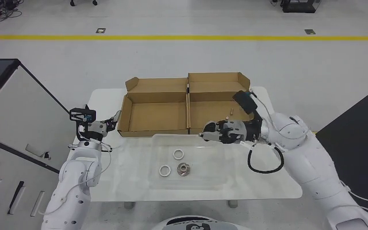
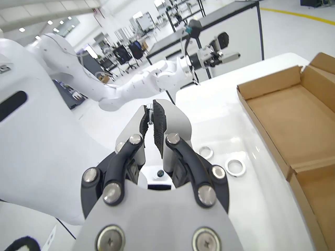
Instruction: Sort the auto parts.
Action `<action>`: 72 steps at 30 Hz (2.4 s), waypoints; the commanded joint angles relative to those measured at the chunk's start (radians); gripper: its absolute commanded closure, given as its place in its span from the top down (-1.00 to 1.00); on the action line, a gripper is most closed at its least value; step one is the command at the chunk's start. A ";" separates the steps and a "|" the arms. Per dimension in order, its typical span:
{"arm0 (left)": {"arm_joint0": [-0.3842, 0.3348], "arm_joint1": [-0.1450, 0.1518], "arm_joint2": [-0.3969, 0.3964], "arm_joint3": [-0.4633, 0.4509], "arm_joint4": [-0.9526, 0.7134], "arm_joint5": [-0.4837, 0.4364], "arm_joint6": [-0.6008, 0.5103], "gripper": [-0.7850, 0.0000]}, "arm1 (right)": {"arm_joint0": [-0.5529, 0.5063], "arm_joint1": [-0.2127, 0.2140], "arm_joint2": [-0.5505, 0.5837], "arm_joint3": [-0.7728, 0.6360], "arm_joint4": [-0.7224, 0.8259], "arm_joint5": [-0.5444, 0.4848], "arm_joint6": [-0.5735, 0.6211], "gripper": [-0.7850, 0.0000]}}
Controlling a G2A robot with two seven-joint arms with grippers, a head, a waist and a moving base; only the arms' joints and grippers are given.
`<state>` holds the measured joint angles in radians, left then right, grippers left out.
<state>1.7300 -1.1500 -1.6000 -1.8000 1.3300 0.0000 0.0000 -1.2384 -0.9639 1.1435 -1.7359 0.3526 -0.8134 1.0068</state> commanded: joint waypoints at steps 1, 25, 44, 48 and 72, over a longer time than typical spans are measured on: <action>0.000 0.000 0.000 0.000 0.000 0.000 0.000 1.00 | 0.000 0.009 -0.012 -0.008 0.076 -0.010 -0.010 -1.00; 0.000 0.000 0.000 0.000 0.000 0.000 0.000 1.00 | 0.209 0.052 -0.187 -0.157 0.554 -0.152 -0.152 -1.00; 0.000 0.000 0.000 0.000 0.000 0.000 0.000 1.00 | 0.206 0.045 -0.201 -0.174 0.615 -0.097 -0.154 -1.00; 0.000 0.000 0.000 0.000 0.000 0.000 0.000 1.00 | 0.186 0.030 -0.210 -0.193 0.662 -0.115 -0.197 -1.00; 0.000 0.000 0.000 0.000 0.000 0.000 0.000 1.00 | 0.128 -0.024 -0.125 -0.180 0.592 -0.052 -0.192 -1.00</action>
<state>1.7300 -1.1500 -1.6000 -1.8000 1.3300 0.0000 0.0000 -1.1067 -0.9891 1.0073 -1.9135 0.9784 -0.8852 0.8166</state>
